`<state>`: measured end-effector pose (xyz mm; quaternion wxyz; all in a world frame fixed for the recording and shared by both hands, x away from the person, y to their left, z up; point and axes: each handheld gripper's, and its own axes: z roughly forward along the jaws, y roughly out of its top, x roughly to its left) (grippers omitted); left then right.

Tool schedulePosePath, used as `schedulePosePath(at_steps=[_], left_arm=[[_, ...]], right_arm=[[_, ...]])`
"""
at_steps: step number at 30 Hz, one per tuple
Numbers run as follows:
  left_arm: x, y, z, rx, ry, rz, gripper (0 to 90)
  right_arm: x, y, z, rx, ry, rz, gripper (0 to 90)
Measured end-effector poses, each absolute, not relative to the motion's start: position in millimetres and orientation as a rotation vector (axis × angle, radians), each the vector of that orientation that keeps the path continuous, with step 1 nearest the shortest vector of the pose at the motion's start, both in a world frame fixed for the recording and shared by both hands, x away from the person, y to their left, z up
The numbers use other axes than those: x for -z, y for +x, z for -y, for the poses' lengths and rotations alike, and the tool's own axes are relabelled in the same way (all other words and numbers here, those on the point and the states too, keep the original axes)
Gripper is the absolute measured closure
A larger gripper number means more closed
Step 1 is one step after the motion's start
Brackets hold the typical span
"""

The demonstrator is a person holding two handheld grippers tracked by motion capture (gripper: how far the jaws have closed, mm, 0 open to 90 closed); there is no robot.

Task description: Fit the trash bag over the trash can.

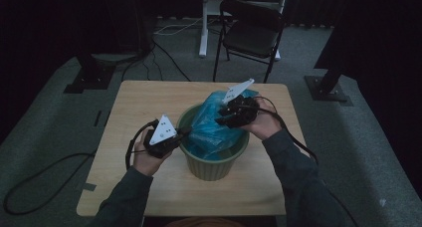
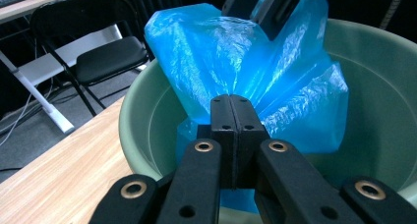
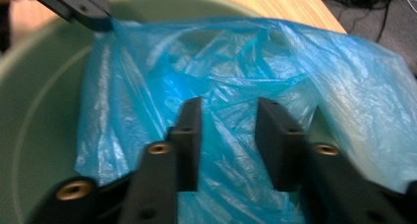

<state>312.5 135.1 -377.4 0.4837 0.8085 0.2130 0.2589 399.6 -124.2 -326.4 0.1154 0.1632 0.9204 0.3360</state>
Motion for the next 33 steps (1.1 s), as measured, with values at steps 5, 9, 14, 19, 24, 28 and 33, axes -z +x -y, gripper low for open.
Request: schedulePosePath(at_steps=[5,9,14,19,24,28,33], left_arm=[[378,311,-137,-0.636,1.969,-0.522,89.9],[379,310,-141,-0.634,1.964,-0.536,89.9],[382,310,-143,-0.629,1.962,-0.545,89.9],[384,309,-148,-0.630,1.961,-0.556,90.0],[384,310,-151,-0.630,1.956,-0.564,90.0],[385,310,-149,-0.633,1.962,-0.567,90.0],[385,309,-151,-0.629,1.956,-0.566,90.0]], right_arm=[[330,402,126,-0.890,0.518,-2.692,90.0],[328,404,136,-0.892,0.586,-2.639,90.0],[321,405,151,-0.892,0.685,-2.564,90.0],[317,407,169,-0.893,0.779,-2.497,90.0],[317,407,183,-0.934,0.836,-2.476,90.0],[317,405,183,-0.935,0.834,-2.472,90.0],[315,399,183,-1.015,0.794,-2.504,89.3]])
